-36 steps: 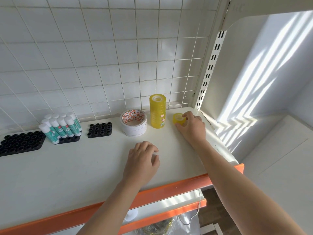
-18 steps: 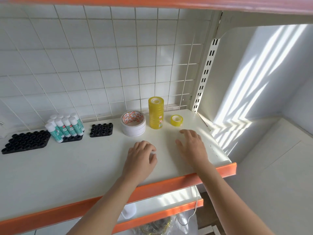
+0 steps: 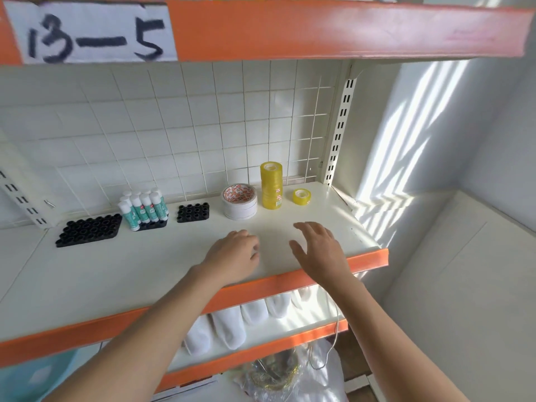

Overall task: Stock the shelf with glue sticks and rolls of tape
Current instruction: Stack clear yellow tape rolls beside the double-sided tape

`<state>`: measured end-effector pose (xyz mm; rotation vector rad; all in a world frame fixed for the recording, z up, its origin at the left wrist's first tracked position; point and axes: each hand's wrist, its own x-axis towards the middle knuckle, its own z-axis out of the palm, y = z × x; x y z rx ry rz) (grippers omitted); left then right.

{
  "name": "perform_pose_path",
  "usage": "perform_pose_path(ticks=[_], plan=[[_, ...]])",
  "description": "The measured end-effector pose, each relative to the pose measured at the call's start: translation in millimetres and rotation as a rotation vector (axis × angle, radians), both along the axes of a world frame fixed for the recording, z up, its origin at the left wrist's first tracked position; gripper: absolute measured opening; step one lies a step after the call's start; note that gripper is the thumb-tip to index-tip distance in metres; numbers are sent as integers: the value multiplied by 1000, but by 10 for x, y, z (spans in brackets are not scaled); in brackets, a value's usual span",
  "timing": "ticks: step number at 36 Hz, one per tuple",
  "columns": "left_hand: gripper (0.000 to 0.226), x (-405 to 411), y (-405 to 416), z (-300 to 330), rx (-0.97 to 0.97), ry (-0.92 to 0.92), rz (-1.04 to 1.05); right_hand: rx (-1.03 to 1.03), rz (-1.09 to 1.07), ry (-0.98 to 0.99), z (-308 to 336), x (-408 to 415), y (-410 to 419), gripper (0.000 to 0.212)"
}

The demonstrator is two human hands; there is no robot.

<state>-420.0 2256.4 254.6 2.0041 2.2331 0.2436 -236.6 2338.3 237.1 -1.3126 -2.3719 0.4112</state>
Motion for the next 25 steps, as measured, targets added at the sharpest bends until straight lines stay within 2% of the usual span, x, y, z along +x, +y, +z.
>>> perform_pose_path(ticks=[11,25], plan=[[21,-313,-1028,864,211,19,33,112,10,-3,744,-284,-880,46],[18,-421,-2073,1953,476,10,-37,425,3,95,1798,-477,-2075,46]])
